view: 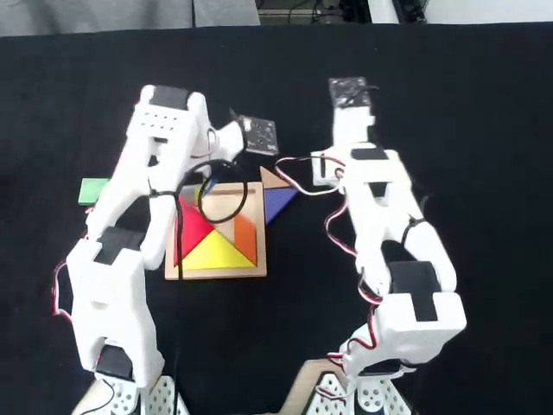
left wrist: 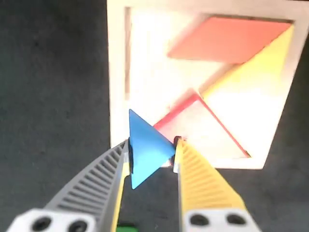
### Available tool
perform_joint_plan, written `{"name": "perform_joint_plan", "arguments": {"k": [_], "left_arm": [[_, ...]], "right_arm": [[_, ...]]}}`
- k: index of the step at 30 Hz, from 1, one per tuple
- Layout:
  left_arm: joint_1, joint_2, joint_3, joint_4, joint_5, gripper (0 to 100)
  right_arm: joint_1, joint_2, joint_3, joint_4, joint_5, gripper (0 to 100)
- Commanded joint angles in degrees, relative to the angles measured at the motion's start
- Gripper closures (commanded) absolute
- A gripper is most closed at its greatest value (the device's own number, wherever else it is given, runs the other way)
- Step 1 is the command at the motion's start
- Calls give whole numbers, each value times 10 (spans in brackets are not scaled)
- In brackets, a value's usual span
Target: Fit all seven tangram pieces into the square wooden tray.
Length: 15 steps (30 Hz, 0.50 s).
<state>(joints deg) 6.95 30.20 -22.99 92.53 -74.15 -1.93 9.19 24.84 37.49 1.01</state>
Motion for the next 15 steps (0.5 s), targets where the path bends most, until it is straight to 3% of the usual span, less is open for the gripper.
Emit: {"name": "perform_joint_plan", "arguments": {"k": [1, 15], "left_arm": [[22, -39, 42, -43, -4, 927], [18, -38, 102, -132, -3, 923]], "right_arm": [[18, -6, -35, -14, -15, 986], [15, -5, -32, -21, -15, 986]]}}
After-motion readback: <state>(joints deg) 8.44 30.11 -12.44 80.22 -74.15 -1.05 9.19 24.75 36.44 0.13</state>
